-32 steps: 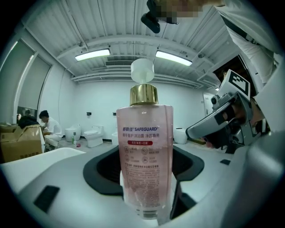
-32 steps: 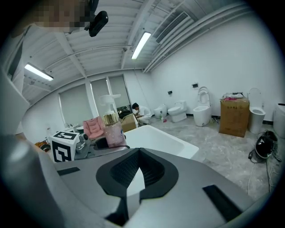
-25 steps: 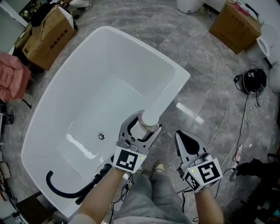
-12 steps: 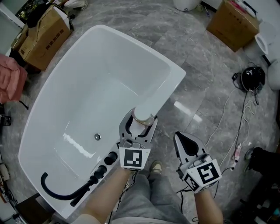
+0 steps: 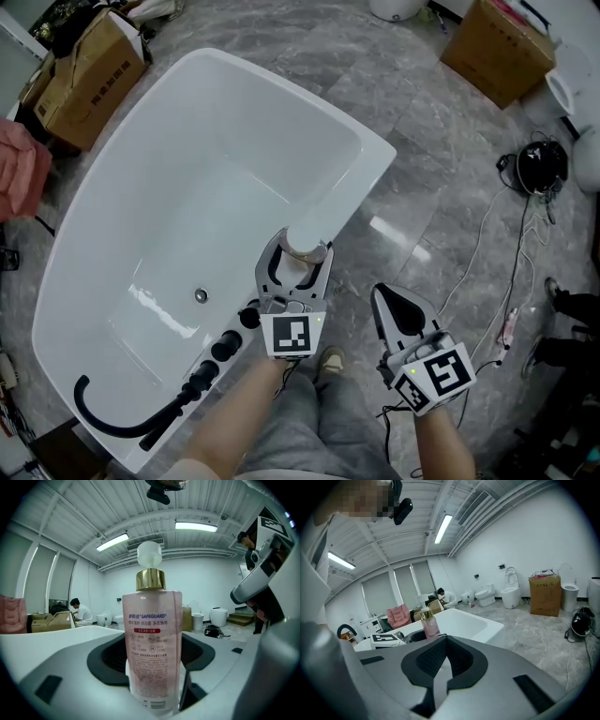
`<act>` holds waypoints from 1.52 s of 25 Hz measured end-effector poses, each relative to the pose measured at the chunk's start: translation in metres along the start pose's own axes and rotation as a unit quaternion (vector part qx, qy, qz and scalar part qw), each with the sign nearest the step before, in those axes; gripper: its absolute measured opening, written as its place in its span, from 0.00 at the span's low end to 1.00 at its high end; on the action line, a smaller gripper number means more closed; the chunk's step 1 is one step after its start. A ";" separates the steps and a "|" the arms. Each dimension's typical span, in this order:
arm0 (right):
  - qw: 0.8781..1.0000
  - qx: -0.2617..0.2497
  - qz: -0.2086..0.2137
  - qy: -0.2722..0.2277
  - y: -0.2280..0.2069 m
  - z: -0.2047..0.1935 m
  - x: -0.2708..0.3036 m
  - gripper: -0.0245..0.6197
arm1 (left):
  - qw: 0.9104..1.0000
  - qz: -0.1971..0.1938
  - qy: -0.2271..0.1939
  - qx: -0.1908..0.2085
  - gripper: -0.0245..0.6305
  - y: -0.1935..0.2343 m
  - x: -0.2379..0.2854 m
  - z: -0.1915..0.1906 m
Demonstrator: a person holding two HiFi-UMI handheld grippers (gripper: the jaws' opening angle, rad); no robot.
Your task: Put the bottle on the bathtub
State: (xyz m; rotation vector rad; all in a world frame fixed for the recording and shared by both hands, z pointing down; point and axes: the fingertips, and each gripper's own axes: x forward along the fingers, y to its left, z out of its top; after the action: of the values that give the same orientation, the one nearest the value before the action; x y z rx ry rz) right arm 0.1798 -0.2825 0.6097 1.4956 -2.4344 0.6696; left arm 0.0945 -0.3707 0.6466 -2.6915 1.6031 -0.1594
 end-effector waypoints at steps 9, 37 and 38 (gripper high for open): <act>1.000 0.008 -0.003 -0.004 -0.010 -0.015 0.007 0.08 | 1.000 -0.007 -0.024 0.000 0.52 -0.001 0.002 -0.002; 1.000 0.005 0.021 0.002 0.062 0.083 -0.019 0.08 | 0.997 -0.054 0.055 -0.024 0.61 0.009 -0.052 0.065; 1.000 0.002 0.022 0.000 0.068 0.090 -0.022 0.08 | 0.997 -0.055 0.056 -0.023 0.61 0.012 -0.057 0.073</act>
State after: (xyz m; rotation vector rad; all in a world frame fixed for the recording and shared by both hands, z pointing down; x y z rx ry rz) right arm 0.1355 -0.2825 0.5042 1.4479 -2.4729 0.6833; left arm 0.0637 -0.3303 0.5687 -2.8557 1.5037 -0.2815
